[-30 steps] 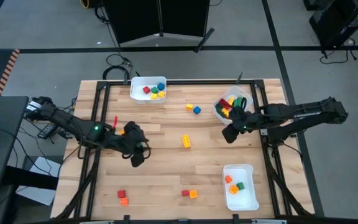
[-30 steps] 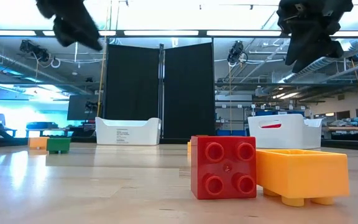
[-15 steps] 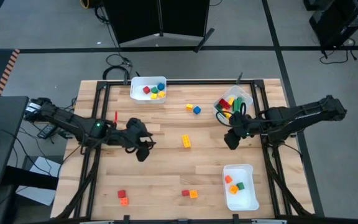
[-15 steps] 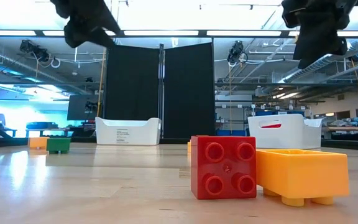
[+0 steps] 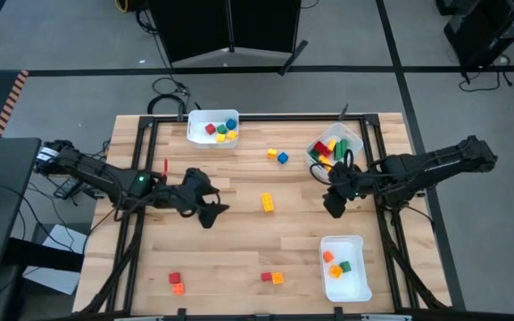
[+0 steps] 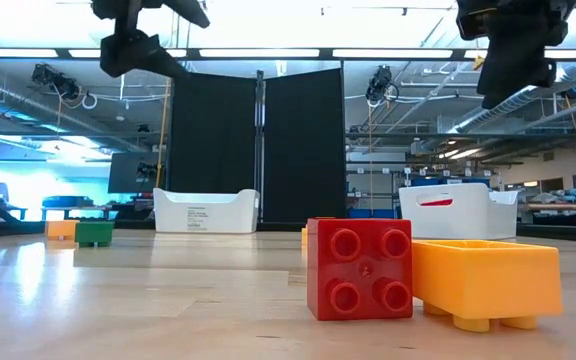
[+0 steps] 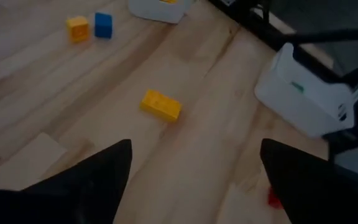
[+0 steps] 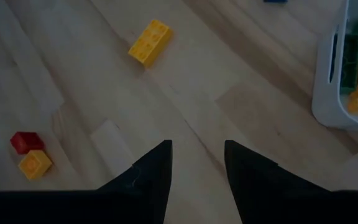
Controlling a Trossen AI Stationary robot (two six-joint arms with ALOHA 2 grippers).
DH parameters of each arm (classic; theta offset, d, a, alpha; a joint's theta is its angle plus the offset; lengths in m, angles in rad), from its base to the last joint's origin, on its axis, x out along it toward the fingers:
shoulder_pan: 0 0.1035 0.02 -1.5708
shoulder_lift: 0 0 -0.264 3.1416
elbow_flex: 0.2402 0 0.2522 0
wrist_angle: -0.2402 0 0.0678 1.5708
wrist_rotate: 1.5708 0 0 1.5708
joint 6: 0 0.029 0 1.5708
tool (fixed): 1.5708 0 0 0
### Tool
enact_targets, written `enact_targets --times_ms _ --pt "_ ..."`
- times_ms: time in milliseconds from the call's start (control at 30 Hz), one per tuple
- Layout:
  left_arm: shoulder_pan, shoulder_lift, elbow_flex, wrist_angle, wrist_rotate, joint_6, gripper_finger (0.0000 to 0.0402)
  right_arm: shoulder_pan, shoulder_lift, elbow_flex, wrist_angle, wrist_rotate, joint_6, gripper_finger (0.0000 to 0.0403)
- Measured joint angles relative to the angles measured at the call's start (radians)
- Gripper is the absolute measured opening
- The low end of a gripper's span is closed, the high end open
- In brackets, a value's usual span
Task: Sort blocks by size
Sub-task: Put the red square block into the top left white bin
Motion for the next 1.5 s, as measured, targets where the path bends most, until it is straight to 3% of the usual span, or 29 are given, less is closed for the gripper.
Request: enact_targets --times_ms 200,433,567,933,1100,1300,1500 --pt "-0.022 0.0 0.004 -0.03 0.016 -0.153 0.0368 0.0 0.0 0.0 0.0 0.0 -0.045 0.0158" --pt "-0.149 0.066 0.101 -0.374 -0.064 -0.511 0.0368 0.0 0.0 0.0 0.0 0.0 -0.091 0.0158" --pt "-0.236 0.143 0.14 -0.433 -0.062 -0.71 0.0368 0.0 0.0 0.0 0.0 0.0 -0.115 0.0158" --pt "-0.471 0.358 0.147 -0.439 0.142 -1.248 0.0367 0.0 0.0 0.0 0.0 0.0 -0.148 0.0158" --pt "-0.57 0.415 0.147 -0.445 0.282 -1.491 0.0367 0.0 0.0 0.0 0.001 0.0 -0.148 0.0158" --pt "-0.592 0.46 0.147 -0.425 0.427 -1.56 0.0367 0.0 0.0 0.0 0.008 0.0 -0.17 0.0158" --pt "-0.596 0.53 0.147 -0.339 0.451 -1.563 0.0367 0.001 0.0 0.0 0.007 0.0 -0.174 0.0158"
